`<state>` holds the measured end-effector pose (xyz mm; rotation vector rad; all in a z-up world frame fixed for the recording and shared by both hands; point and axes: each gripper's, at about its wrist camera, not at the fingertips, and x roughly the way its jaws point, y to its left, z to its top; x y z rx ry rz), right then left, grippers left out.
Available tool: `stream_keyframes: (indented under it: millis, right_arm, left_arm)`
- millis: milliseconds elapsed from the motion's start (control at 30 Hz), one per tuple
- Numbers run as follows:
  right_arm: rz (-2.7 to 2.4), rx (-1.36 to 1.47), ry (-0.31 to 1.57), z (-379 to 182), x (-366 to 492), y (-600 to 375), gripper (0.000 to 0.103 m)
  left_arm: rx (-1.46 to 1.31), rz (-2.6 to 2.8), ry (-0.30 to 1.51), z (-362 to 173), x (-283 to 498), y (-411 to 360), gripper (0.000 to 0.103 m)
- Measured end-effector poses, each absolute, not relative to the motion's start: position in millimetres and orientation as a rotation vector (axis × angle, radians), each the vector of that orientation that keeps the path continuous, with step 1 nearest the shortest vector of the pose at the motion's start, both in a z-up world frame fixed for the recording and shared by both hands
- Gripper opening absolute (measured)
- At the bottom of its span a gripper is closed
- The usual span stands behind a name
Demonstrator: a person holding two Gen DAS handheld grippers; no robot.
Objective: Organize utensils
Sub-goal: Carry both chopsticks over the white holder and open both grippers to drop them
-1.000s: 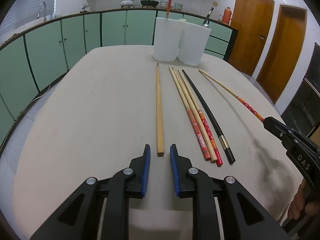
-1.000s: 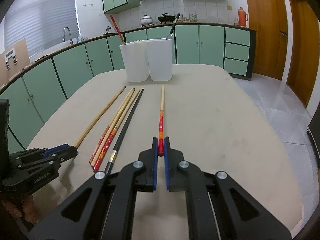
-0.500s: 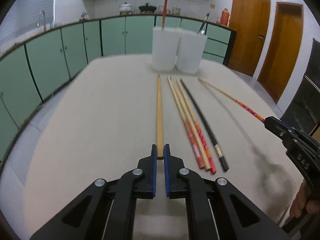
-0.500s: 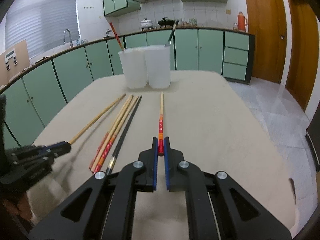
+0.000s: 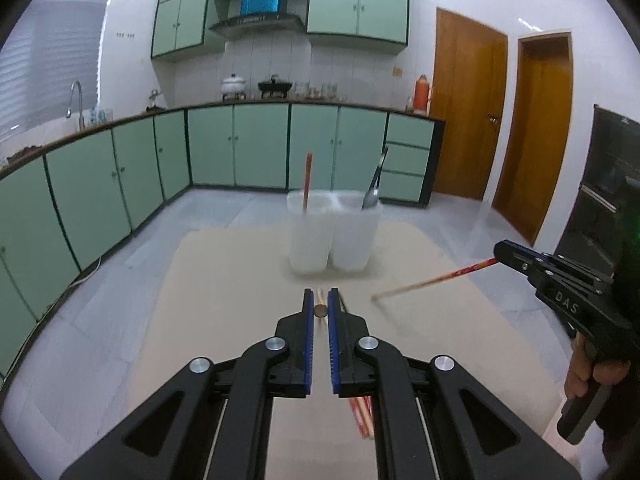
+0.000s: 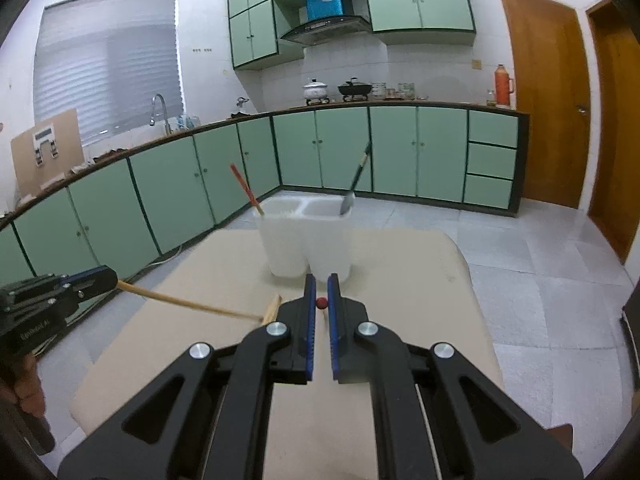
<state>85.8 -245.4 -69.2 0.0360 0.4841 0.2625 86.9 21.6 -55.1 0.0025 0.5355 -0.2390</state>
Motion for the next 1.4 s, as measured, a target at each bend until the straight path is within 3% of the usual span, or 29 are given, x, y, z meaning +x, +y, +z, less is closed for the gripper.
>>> stream_keyframes:
  millis: [467, 933, 1133, 1400]
  right_arm:
    - [0.368, 0.026, 0.488, 17.4, 146.1, -249.4, 0.005]
    - [0.377, 0.056, 0.315, 115.9, 219.9, -252.0, 0.005]
    - [0.345, 0.041, 0.312, 108.0, 266.5, -242.8, 0.005]
    - [0.315, 0.026, 0.405, 55.6, 315.3, -227.9, 0.005]
  left_arm:
    - [0.020, -0.284, 0.407, 2.9, 119.8, 17.0, 0.006]
    - [0.018, -0.312, 0.199, 83.8, 169.0, 8.5, 0.006]
    - [0.030, -0.297, 0.262, 70.1, 223.8, 2.5, 0.006]
    - [0.034, -0.271, 0.335, 32.7, 278.8, -6.5, 0.006]
